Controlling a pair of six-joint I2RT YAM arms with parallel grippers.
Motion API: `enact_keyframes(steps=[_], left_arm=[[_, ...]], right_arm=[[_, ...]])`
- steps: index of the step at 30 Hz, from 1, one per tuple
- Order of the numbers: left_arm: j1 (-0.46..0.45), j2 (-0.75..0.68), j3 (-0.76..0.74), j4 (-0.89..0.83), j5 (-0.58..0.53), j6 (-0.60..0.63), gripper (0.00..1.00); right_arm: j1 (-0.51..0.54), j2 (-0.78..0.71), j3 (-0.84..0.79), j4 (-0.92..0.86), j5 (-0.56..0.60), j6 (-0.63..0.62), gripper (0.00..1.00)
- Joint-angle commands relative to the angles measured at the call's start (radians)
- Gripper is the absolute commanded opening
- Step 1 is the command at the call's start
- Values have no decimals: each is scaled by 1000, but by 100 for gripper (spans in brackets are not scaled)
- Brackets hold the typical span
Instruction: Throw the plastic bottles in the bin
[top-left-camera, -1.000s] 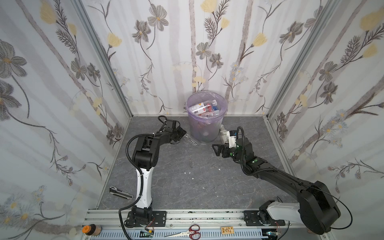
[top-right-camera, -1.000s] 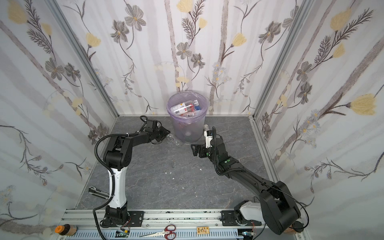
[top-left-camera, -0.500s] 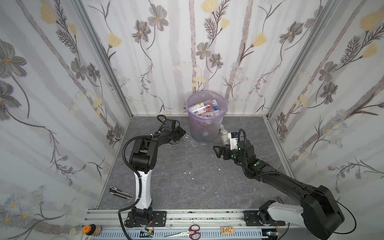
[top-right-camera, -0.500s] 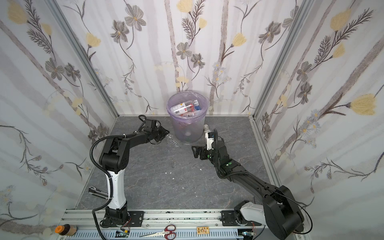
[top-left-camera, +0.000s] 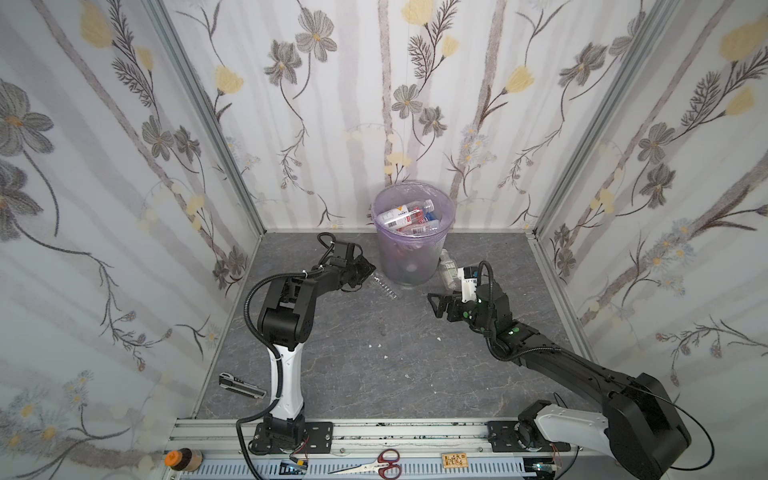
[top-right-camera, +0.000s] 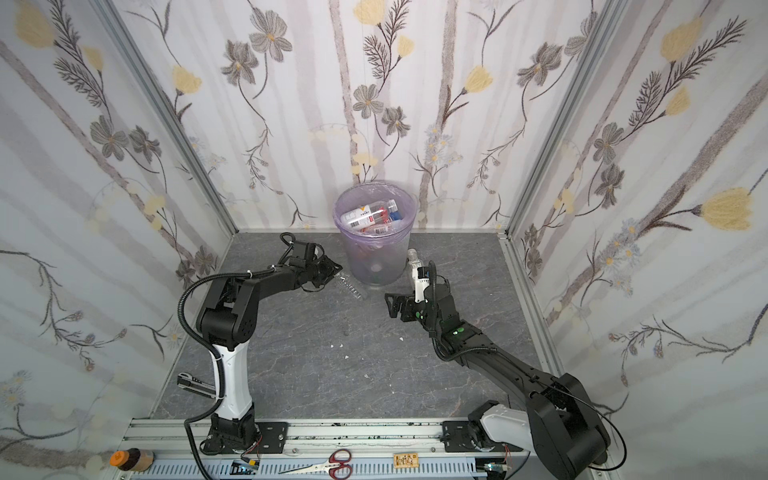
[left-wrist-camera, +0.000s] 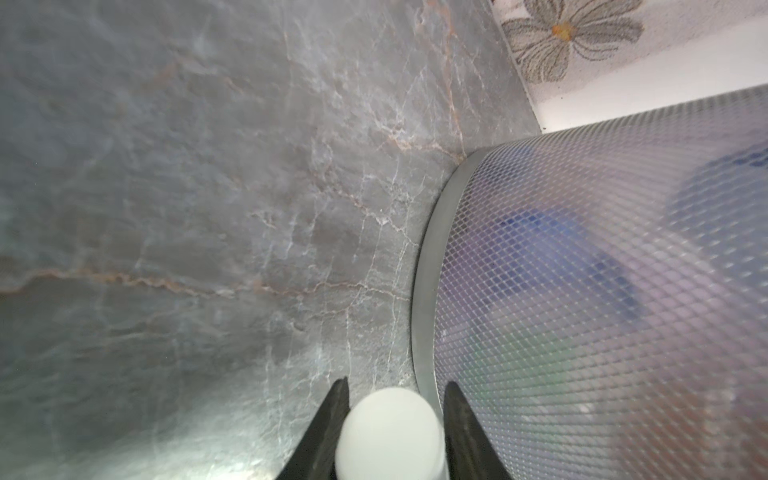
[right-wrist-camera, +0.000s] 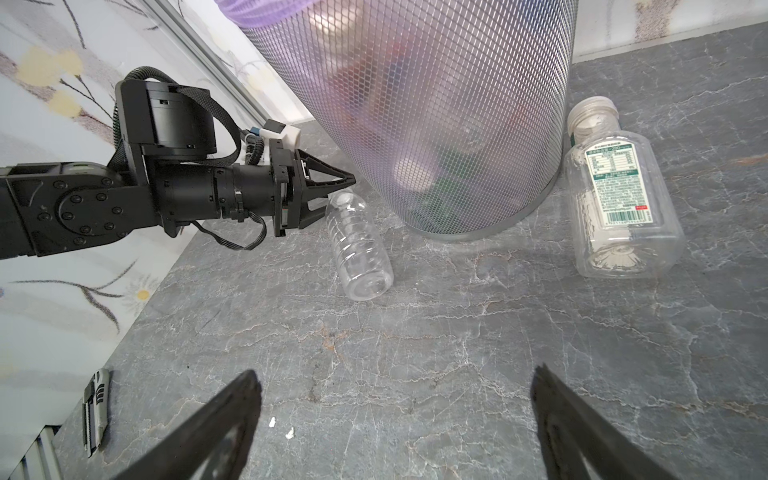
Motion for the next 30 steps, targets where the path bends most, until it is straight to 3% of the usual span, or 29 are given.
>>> enact_keyframes(steps=[1, 6, 14, 21, 30], left_arm=[[-7, -23, -28, 54, 37, -19, 30], [-7, -66, -128, 170, 91, -97, 30], [-8, -93, -150, 196, 100, -124, 30], [-20, -159, -186, 268, 150, -233, 30], [-53, -288, -213, 302, 143, -297, 30]], right_arm=[[3, 11, -17, 69, -2, 32, 100], [11, 43, -31, 112, -5, 50, 100], [22, 93, -12, 143, -21, 60, 100], [22, 76, -26, 211, -20, 85, 100], [24, 115, 52, 252, -122, 101, 100]])
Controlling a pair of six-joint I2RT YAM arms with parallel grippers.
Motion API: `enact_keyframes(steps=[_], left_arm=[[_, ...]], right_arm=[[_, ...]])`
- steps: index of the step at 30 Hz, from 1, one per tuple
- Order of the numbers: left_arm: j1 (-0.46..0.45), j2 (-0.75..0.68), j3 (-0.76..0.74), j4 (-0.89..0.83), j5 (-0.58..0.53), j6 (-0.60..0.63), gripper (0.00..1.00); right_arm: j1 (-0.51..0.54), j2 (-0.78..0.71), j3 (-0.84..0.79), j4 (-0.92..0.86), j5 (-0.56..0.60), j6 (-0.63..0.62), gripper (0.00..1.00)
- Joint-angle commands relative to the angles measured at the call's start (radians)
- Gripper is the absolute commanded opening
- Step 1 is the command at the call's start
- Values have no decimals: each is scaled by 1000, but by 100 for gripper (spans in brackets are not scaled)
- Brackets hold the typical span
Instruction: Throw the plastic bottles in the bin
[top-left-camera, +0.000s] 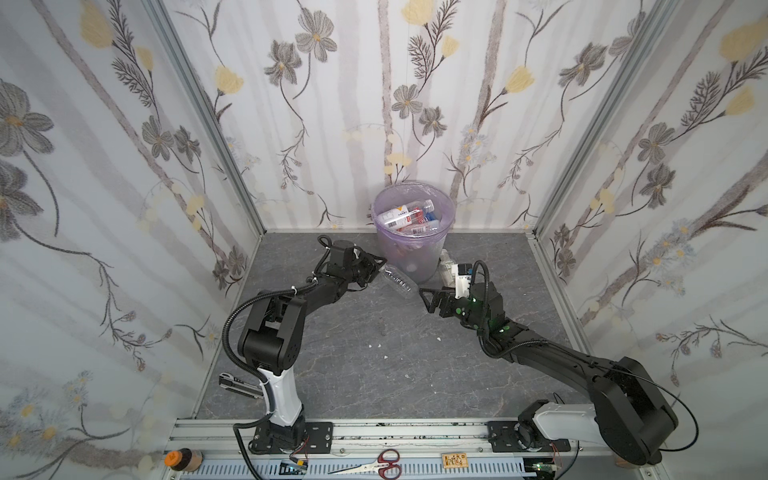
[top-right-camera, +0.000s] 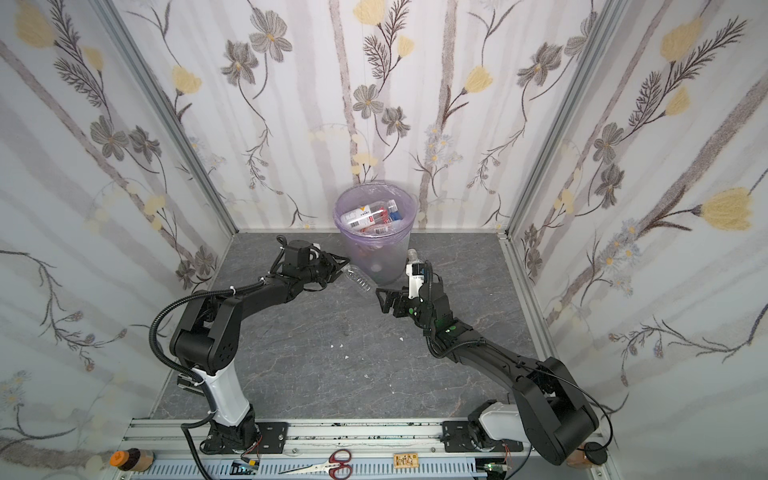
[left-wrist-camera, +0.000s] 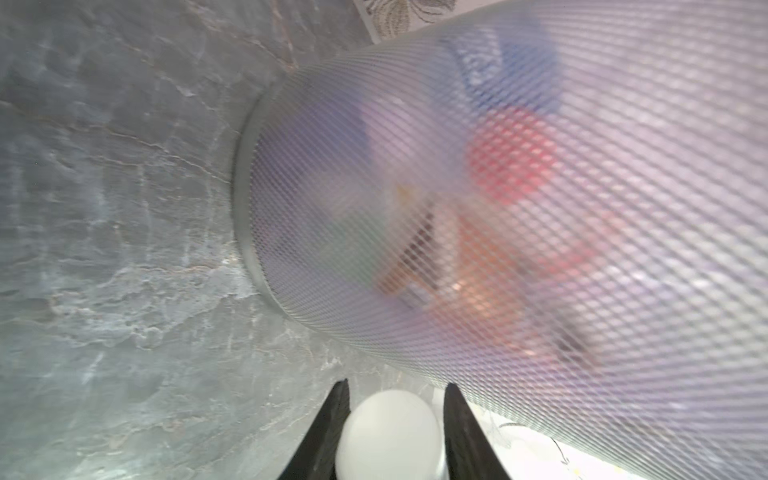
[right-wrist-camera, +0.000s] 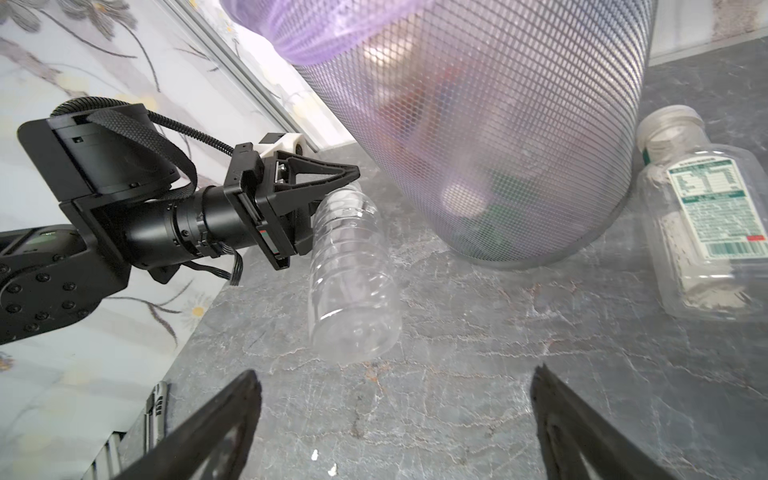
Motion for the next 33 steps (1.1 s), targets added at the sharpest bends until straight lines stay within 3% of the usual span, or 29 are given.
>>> enact_keyframes(steps=[1, 14, 25, 33], left_arm=[[-8, -34, -5, 46, 6, -26, 30], [-33, -162, -94, 28, -46, 126, 29], [-52, -196, -92, 10, -35, 140, 29], [-61, -212, -91, 4, -25, 137, 29]], right_arm=[[0, 24, 44, 58, -72, 9, 100], [0, 160, 387, -370, -158, -222, 100], [62, 214, 396, -371, -152, -228, 100], [75, 268, 428, -340, -173, -217, 94]])
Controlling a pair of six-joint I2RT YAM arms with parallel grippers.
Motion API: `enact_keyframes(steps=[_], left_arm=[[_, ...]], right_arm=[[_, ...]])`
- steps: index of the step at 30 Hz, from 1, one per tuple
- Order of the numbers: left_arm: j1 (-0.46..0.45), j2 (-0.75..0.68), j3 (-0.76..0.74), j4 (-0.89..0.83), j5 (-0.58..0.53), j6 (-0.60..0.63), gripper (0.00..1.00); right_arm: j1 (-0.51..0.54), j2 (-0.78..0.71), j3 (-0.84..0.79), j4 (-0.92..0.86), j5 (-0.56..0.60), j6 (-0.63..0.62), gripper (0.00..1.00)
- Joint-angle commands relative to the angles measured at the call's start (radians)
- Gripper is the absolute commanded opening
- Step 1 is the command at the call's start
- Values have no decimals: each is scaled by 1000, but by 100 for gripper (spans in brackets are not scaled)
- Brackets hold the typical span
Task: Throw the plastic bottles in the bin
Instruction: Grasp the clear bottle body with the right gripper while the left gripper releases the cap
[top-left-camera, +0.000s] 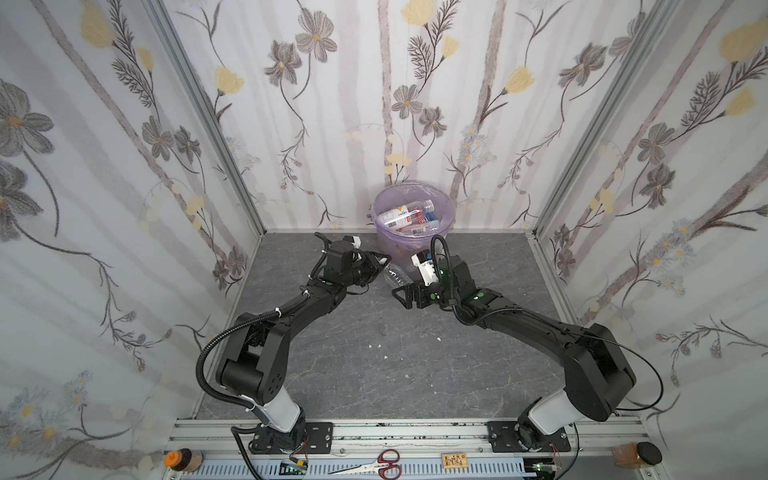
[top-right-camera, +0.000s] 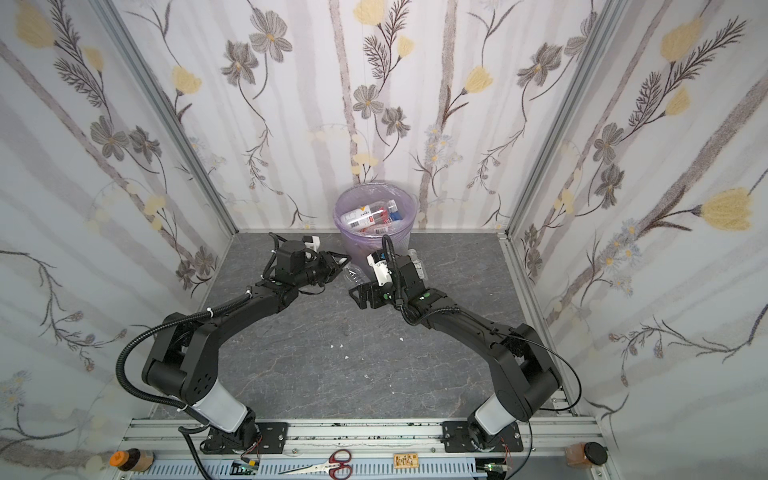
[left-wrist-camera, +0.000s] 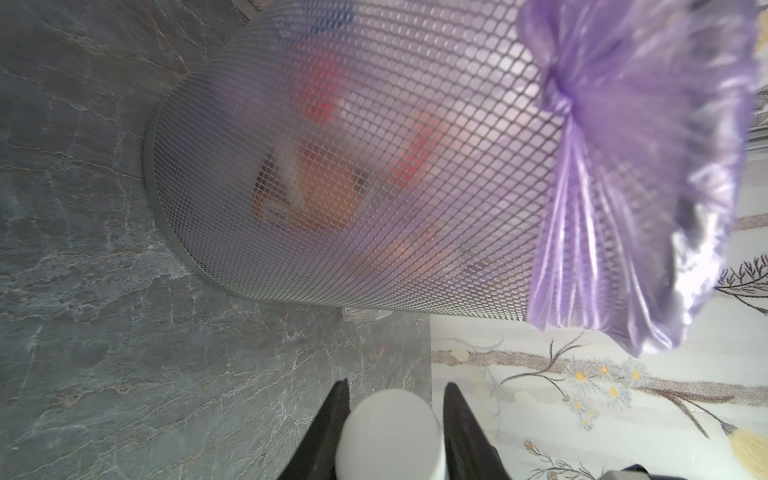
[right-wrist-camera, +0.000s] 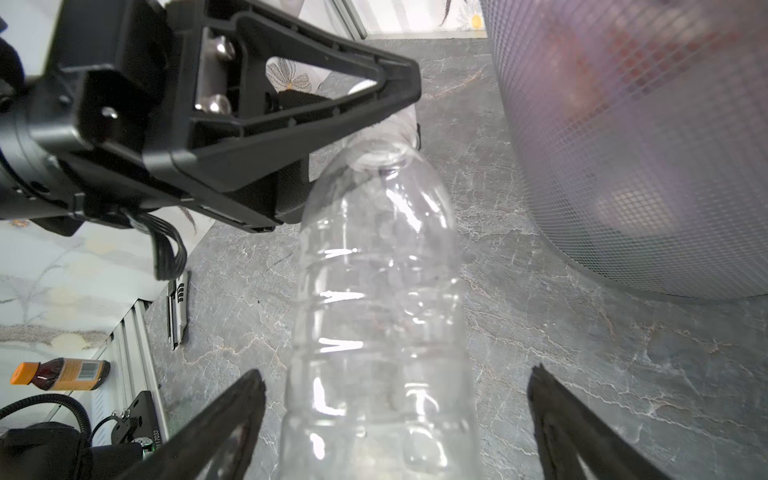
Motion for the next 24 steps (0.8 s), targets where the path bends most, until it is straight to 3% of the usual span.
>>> enact_keyframes(steps=[1, 7, 11, 16, 18, 24], left_arm=[[-2, -16, -2, 13, 7, 6, 29], [-3, -21, -18, 7, 0, 8, 29], [-3, -23, -19, 5, -4, 9, 32], [-5, -26, -19, 3, -8, 4, 35], [-5, -27, -18, 2, -9, 3, 43], [2, -54, -13, -21, -15, 9, 79]], right_arm=[[2, 16, 17, 50, -14, -2, 92], [5, 21, 25, 60, -12, 6, 78], [6, 17, 22, 60, -8, 6, 60], [6, 14, 16, 62, -9, 9, 54], [8, 11, 13, 62, -11, 11, 52], [7, -27, 17, 24, 15, -6, 51]])
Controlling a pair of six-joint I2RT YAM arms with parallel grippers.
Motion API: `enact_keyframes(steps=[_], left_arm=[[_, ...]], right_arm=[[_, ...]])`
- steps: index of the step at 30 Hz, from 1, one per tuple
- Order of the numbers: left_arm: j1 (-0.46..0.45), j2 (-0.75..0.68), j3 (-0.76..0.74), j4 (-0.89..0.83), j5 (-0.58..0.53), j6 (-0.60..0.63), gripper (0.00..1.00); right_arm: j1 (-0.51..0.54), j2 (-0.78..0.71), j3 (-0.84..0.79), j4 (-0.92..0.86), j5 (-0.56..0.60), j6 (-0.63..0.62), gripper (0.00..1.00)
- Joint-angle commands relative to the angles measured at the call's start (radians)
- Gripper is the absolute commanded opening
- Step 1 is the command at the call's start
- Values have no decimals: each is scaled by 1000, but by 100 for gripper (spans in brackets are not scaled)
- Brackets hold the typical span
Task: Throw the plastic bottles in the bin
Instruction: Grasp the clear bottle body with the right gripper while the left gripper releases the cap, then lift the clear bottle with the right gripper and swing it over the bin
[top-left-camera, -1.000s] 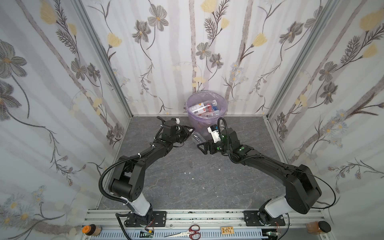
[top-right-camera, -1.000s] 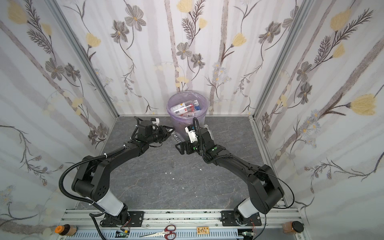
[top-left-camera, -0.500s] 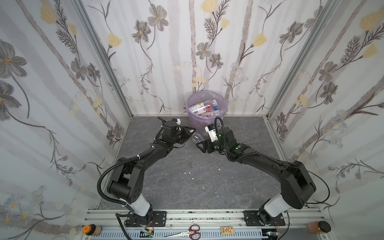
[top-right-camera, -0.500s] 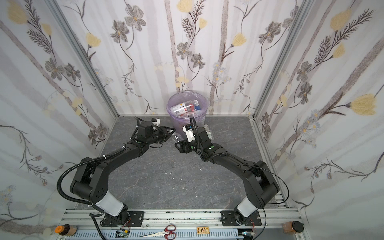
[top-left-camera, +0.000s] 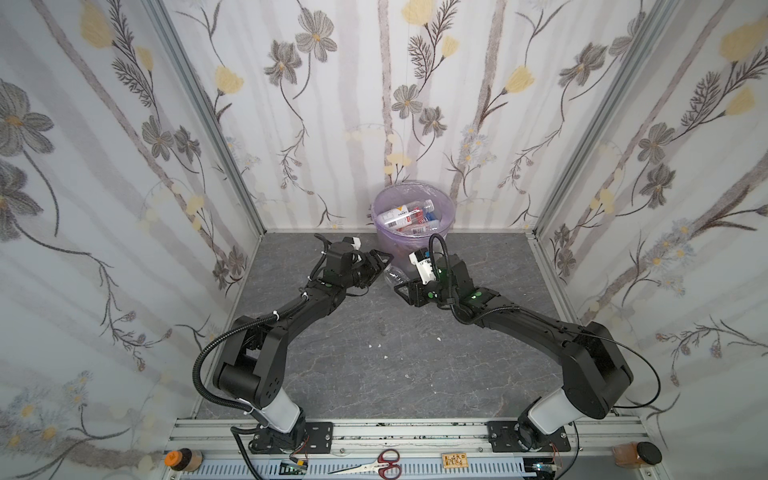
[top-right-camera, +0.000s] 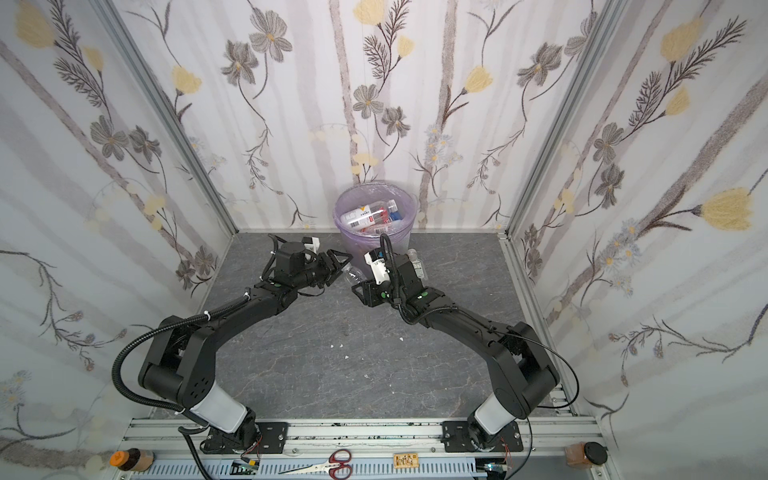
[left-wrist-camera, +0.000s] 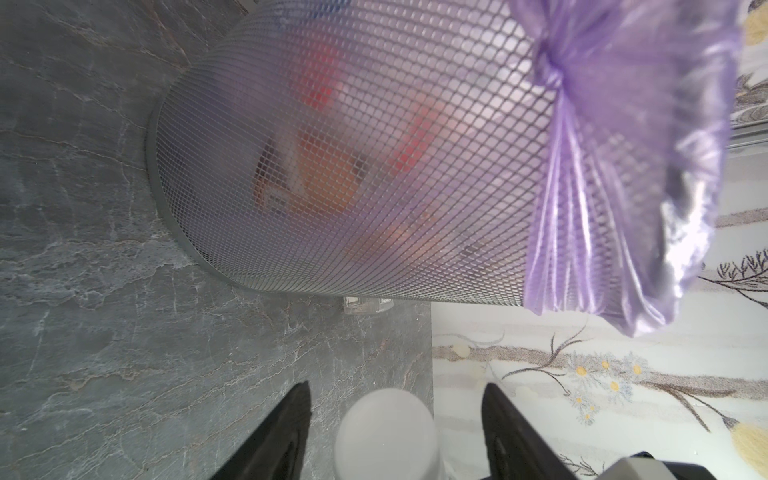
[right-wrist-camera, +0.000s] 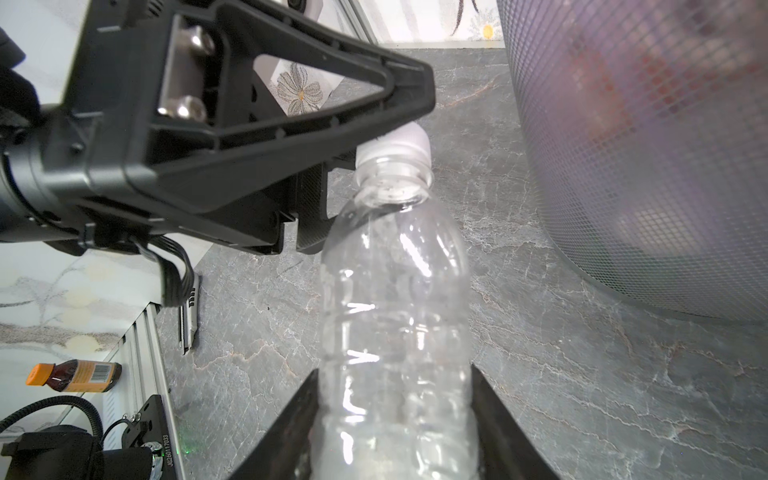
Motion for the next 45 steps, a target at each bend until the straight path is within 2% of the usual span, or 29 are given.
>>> enact_keyframes(steps=[1, 7, 11, 18, 23, 28, 34, 38, 45], left_arm=[[7, -31, 7, -10, -13, 8, 83], [41, -133, 20, -49, -22, 41, 100], [60, -183, 35, -68, -25, 57, 100], [62, -196, 14, -72, -18, 57, 100], [73, -216, -5, -84, -20, 71, 100], [95, -229, -13, -89, -17, 77, 100], [115, -234, -14, -94, -6, 81, 100], [125, -240, -24, -97, 0, 81, 100], [134, -243, -39, -99, 9, 81, 100]], right_arm=[[0, -38, 8, -9, 39, -27, 51], [-24, -166, 41, -83, 129, -73, 50], [-69, -241, 113, -95, 224, -105, 50], [-206, -257, 385, -105, 397, -91, 49], [-231, -254, 533, -42, 518, -115, 49], [-235, -258, 581, 82, 612, -98, 50], [-235, -178, 675, 107, 609, -37, 50], [-235, -139, 683, 141, 590, 35, 51], [-226, -39, 664, 260, 492, 244, 52]])
